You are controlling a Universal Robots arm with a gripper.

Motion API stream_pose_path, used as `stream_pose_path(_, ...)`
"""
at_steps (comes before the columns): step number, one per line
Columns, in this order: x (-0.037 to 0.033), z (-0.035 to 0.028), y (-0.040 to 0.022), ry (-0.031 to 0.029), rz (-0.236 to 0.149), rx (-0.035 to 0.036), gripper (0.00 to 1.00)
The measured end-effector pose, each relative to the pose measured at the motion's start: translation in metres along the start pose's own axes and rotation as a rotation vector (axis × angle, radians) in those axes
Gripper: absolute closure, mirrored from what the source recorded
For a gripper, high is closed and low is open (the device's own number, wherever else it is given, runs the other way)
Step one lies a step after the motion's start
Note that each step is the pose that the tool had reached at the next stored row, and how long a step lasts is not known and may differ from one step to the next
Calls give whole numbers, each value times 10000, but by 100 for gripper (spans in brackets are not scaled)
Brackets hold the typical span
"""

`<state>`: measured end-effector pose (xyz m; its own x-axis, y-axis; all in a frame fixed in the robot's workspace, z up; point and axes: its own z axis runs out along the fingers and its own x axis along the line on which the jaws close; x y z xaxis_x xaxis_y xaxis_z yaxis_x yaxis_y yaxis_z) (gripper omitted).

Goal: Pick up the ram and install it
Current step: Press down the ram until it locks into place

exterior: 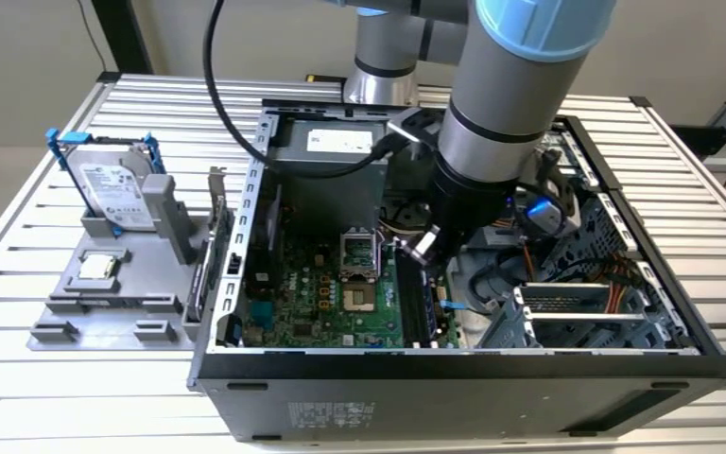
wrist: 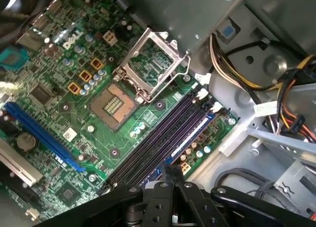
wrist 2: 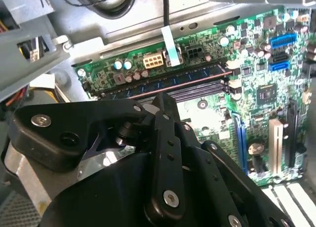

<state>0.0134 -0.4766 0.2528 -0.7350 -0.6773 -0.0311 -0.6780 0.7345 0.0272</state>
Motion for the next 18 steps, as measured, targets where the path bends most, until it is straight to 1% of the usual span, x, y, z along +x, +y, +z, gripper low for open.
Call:
stream_pose_path(11,0,0,-1,27,-1582,-42,100)
stream_pose_path(18,-1,0,-1,41,-2496,-59,100)
